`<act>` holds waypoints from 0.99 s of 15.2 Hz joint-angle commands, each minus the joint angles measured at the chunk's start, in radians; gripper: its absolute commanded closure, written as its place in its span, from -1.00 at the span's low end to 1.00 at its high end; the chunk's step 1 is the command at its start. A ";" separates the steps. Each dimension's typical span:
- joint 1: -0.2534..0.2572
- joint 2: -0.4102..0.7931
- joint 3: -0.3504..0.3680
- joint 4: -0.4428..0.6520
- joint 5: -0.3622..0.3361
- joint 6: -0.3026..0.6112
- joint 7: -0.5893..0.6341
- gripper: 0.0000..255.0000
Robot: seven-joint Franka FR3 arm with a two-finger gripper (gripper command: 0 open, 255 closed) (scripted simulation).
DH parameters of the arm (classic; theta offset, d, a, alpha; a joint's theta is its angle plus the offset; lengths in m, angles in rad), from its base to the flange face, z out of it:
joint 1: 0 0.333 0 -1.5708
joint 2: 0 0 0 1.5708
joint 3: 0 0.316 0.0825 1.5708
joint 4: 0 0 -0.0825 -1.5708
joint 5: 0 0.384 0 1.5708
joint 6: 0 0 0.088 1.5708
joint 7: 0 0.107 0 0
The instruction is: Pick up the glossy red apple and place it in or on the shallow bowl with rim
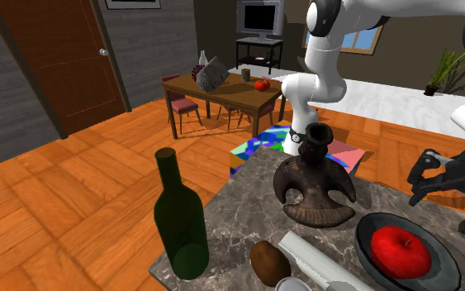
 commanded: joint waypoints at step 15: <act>0.022 0.041 0.002 0.185 -0.012 -0.146 0.002 -1.00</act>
